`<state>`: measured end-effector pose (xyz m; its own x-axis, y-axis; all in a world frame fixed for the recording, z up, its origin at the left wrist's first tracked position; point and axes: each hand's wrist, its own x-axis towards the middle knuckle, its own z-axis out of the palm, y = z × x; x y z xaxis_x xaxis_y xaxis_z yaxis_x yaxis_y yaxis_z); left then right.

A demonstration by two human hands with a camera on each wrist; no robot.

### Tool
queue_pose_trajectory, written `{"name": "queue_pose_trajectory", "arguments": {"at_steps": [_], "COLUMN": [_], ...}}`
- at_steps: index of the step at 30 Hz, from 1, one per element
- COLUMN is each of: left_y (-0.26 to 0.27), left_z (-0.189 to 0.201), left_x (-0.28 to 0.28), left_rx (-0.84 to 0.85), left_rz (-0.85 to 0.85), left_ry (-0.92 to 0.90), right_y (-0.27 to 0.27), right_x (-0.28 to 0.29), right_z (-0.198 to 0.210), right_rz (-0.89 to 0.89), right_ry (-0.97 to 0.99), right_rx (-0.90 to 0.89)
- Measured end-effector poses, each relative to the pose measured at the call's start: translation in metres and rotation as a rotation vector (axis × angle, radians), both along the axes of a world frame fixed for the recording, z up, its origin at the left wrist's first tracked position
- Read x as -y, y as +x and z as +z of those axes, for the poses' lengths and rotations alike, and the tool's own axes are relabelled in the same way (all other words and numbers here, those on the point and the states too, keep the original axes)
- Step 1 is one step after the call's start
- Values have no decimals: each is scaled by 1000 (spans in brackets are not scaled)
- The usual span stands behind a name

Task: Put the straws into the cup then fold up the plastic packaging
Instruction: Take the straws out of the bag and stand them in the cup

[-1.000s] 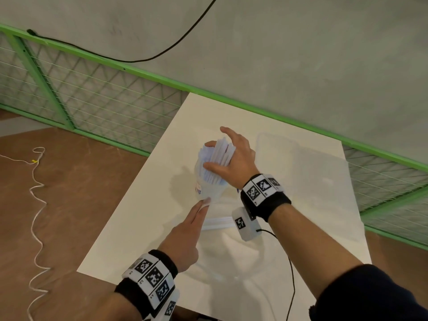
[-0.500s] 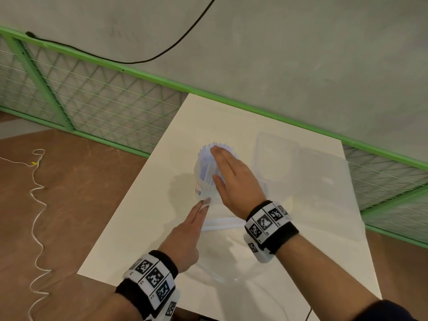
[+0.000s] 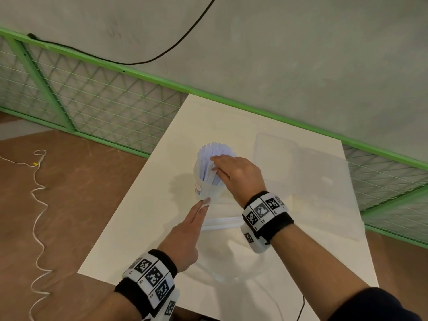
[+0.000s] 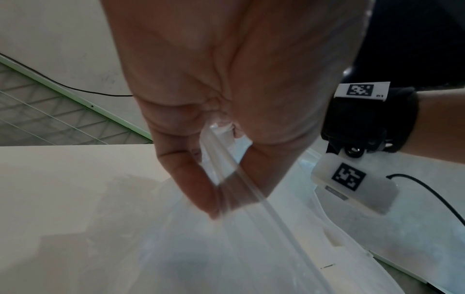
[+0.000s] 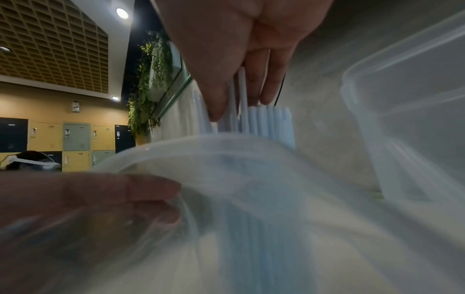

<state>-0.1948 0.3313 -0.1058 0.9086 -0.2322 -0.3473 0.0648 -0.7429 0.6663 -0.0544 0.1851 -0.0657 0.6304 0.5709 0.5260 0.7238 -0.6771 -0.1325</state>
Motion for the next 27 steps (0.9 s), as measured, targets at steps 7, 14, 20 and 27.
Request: {"name": "queue_pose_trajectory", "arguments": {"at_steps": [7,14,20,27], "left_y": [0,-1,0,1], "left_z": [5,5,7,6], "left_x": [-1,0,2,0], "left_rx": [-3,-33,-36,-18], "left_rz": [5,27,18,18], "left_ry": [42,70,77,57], "right_y": [-20,-34,-28,-46], "right_x": [1,-3,-5,1], "right_z": [10,-8,1,23], "right_rz": [41,26,-5,105], "right_ry": [-5,-253,-226,163], "right_rx": [-164,-212,-334,-141]}}
